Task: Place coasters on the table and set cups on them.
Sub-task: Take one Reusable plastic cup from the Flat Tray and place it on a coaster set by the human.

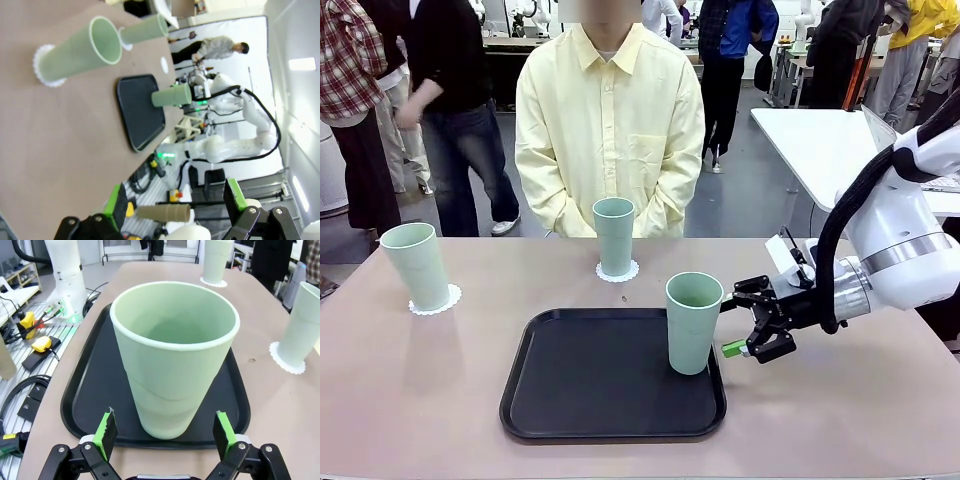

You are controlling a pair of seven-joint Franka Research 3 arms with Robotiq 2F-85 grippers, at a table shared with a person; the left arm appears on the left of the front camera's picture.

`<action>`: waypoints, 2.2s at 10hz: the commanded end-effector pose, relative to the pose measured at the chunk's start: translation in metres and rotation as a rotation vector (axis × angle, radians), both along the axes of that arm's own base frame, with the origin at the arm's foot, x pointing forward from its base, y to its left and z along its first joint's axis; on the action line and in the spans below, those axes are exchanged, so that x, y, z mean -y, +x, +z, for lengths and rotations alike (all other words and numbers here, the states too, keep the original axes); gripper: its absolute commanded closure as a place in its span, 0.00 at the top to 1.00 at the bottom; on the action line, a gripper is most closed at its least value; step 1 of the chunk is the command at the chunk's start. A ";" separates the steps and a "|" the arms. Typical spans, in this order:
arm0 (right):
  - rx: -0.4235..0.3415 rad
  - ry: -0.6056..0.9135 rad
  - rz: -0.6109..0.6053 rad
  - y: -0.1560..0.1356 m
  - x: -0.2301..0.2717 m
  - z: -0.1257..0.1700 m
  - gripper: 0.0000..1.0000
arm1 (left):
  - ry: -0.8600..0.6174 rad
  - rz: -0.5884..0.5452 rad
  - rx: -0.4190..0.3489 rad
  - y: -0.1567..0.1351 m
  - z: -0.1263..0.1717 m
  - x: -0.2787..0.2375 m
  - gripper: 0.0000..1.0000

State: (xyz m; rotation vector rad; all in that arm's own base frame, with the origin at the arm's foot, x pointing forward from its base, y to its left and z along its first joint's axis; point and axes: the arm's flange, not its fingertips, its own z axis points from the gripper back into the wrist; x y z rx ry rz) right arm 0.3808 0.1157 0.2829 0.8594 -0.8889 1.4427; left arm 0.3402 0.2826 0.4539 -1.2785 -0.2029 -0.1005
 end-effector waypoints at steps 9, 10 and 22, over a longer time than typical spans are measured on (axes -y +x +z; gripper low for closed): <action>-0.071 0.096 -0.001 0.012 -0.040 -0.015 1.00 | -0.001 0.009 0.004 -0.001 0.001 0.000 1.00; -0.081 0.109 0.005 0.014 -0.044 -0.016 1.00 | -0.001 0.009 0.004 -0.001 0.001 0.000 1.00; -0.102 0.141 0.050 -0.004 -0.047 0.044 0.00 | -0.001 0.009 0.004 -0.001 0.001 0.000 1.00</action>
